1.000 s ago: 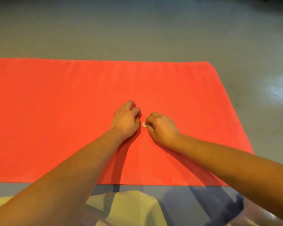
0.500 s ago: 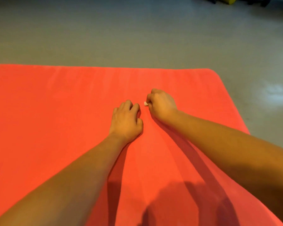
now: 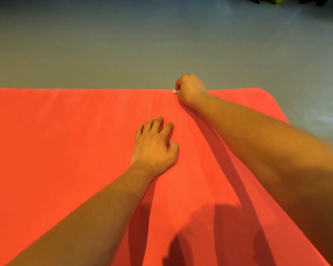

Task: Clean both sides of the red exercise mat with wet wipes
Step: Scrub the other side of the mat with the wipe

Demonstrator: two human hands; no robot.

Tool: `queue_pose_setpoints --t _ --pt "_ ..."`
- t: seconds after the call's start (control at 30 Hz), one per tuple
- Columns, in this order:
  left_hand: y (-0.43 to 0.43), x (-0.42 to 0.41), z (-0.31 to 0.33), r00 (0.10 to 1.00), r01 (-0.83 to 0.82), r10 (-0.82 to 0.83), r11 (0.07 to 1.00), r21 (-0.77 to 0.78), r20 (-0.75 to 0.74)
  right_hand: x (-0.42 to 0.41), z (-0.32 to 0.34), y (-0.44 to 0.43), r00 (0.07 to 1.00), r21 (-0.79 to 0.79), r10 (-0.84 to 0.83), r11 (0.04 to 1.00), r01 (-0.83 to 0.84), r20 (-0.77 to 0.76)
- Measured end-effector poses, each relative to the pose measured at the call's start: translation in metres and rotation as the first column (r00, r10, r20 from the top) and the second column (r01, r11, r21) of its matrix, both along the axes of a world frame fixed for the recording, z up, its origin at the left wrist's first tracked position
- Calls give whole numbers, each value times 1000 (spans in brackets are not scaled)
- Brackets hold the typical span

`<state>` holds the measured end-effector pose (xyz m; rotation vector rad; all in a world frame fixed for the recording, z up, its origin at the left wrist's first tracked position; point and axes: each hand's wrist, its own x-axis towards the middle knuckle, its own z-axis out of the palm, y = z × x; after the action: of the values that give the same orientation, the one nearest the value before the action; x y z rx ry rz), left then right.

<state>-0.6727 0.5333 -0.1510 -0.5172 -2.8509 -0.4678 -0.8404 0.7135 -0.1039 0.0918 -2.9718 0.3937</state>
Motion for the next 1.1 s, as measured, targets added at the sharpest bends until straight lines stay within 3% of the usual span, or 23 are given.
queue_pose_setpoints --t 0.3,0.57,0.7,0.93,1.1 --pt "2 0 2 1000 -10 9 999 -38 -5 65 -16 15 977 -45 198 978 -202 -84" --pt "2 0 4 1000 -20 20 1000 -17 -11 -14 -6 15 1000 -44 -19 999 18 -15" --pt "2 0 6 1000 -18 18 1000 -21 -12 5 -5 14 1000 -67 -1 998 1 3" --pt "2 -1 5 999 -9 8 999 -33 -43 80 -16 23 979 -23 185 982 -188 -88" --pt "1 -2 3 999 0 -1 1000 -10 -55 31 -10 18 998 -44 42 998 -44 -39"
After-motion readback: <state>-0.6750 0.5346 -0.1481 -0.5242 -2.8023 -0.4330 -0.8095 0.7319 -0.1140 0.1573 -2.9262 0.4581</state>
